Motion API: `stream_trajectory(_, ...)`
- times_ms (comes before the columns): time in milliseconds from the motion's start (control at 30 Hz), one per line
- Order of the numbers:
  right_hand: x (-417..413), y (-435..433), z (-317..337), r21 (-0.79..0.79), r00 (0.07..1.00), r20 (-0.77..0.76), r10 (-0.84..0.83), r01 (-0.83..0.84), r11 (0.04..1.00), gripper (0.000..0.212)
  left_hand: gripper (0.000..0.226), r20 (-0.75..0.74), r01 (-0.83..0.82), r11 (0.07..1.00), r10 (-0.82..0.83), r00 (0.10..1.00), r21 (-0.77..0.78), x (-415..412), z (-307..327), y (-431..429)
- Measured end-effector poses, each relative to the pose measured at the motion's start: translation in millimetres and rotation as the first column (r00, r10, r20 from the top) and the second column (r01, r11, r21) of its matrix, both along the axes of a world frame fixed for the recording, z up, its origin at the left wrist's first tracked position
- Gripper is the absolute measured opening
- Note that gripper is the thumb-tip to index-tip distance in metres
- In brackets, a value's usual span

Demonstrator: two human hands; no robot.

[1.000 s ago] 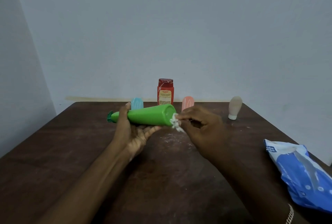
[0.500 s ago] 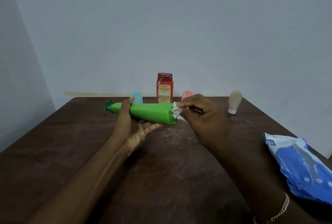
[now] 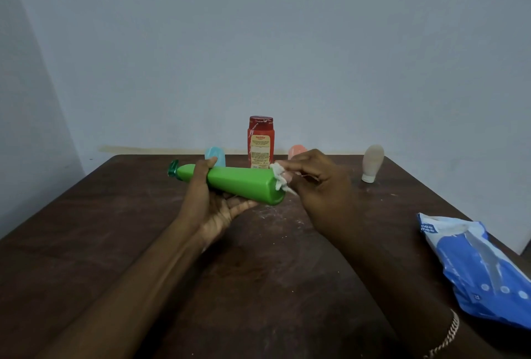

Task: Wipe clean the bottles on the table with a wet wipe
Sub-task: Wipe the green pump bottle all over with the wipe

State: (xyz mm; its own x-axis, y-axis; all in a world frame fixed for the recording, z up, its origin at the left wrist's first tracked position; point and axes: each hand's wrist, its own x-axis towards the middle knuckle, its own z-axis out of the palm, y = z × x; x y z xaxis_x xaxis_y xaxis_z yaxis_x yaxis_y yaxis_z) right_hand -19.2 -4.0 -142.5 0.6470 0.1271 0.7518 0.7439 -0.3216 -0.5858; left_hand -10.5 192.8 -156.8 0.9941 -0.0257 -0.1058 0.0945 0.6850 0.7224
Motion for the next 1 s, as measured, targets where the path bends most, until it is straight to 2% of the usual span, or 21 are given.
stream_trajectory(67, -1.5, -1.2, -2.0, 0.053, 0.993, -0.116, -0.018, 0.024, 0.998, 0.027, 0.052, 0.032, -0.022, 1.0, 0.022, 0.999, -0.004, -1.3, 2.0, -0.7)
stream_trajectory(133, -1.4, -0.9, -5.3, 0.111, 0.952, -0.306, 0.03, 0.005, 0.994, 0.03, 0.053, 0.05, -0.063, 0.998, 0.064, 0.997, -0.011, -1.7, 2.1, -0.3)
stream_trajectory(200, 0.2, 2.6, -12.0, 0.218, 0.868, -0.48, 0.131, -0.027, 0.976, 0.022, 0.051, 0.063, -0.113, 0.994, 0.114, 0.992, -0.01, -1.1, 1.1, 0.9)
stream_trajectory(267, -0.8, 8.6, -16.7, 0.332, 0.774, -0.576, 0.263, -0.072, 0.941, 0.015, 0.046, 0.074, -0.155, 0.988, 0.156, 0.985, -0.026, -0.8, 1.3, 2.2)
stream_trajectory(333, -2.9, 12.7, -15.8, 0.436, 0.7, -0.601, 0.386, -0.118, 0.892, 0.013, 0.039, 0.079, -0.175, 0.983, 0.18, 0.981, -0.057, 0.8, 2.0, 4.7)
stream_trajectory(400, -2.8, 13.0, -11.1, 0.54, 0.68, -0.557, 0.478, -0.14, 0.83, 0.012, 0.034, 0.085, -0.187, 0.979, 0.193, 0.977, -0.083, 1.9, 3.0, 7.8)
stream_trajectory(467, -0.8, 10.6, -6.8, 0.624, 0.716, -0.488, 0.5, -0.114, 0.773, 0.011, 0.039, 0.077, -0.193, 0.978, 0.2, 0.977, -0.084, 1.3, 2.7, 8.4)
stream_trajectory(533, 2.8, 8.2, -5.4, 0.642, 0.774, -0.45, 0.446, -0.067, 0.764, 0.011, 0.046, 0.063, -0.178, 0.982, 0.181, 0.981, -0.056, -0.7, 0.1, 5.7)
stream_trajectory(633, 3.0, 6.0, -5.9, 0.565, 0.826, -0.437, 0.357, -0.057, 0.823, 0.021, 0.047, 0.036, -0.122, 0.992, 0.122, 0.992, -0.023, -3.2, -3.9, -0.6)
stream_trajectory(767, -3.9, 2.6, -4.2, 0.221, 0.943, -0.276, 0.187, -0.127, 0.967, 0.014, 0.049, 0.031, -0.127, 0.991, 0.128, 0.991, -0.032, -0.4, -5.3, 0.1)
stream_trajectory(833, -3.3, 0.2, -5.5, 0.063, 0.968, -0.19, 0.166, -0.157, 0.986, 0.013, 0.051, 0.019, -0.137, 0.989, 0.138, 0.99, -0.06, 0.3, -6.2, 3.8)
stream_trajectory(900, 2.4, -5.4, -10.3, -0.068, 0.977, -0.187, 0.105, -0.12, 0.99, 0.013, 0.053, 0.005, -0.138, 0.985, 0.14, 0.99, -0.1, 0.7, -7.1, 5.4)
stream_trajectory(933, 6.1, -8.5, -12.9, -0.095, 0.979, -0.195, 0.054, -0.073, 0.993, 0.014, 0.054, 0.006, -0.133, 0.985, 0.135, 0.991, -0.109, 0.8, -7.6, 5.5)
stream_trajectory(1000, 11.2, -13.5, -14.1, -0.034, 0.979, -0.205, -0.014, 0.007, 0.999, 0.014, 0.052, 0.014, -0.118, 0.988, 0.12, 0.993, -0.101, 1.2, -7.8, 4.5)
